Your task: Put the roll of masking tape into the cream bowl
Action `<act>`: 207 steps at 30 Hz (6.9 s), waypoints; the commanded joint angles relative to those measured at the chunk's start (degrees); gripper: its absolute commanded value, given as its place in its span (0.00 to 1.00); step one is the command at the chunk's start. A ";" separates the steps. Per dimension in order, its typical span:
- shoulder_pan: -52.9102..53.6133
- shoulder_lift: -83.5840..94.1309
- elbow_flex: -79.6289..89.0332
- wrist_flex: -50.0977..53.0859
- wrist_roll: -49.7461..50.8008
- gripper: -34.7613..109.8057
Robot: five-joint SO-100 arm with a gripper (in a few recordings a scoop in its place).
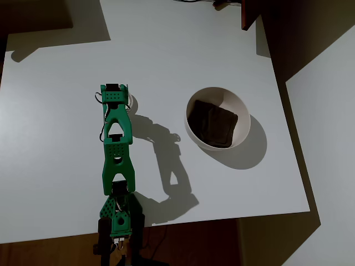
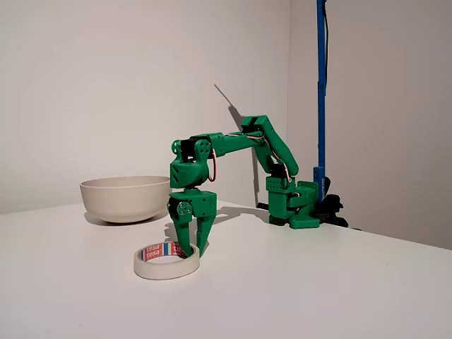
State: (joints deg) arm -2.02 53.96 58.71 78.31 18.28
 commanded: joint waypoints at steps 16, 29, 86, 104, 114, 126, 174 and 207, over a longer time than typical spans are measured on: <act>-0.79 18.28 -26.46 14.24 -2.64 0.18; 8.44 40.52 -26.46 17.49 -6.86 0.18; 56.95 6.24 -26.37 4.57 -23.55 0.18; 57.57 7.03 -26.37 4.92 -19.07 0.30; 53.00 14.77 -26.46 4.39 -14.41 0.18; 37.88 39.64 -26.37 17.40 -11.34 0.18; 0.35 108.46 65.74 1.76 -13.45 0.18; 2.29 140.36 109.25 -4.13 -15.03 0.18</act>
State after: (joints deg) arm -0.18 193.89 167.70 74.71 2.72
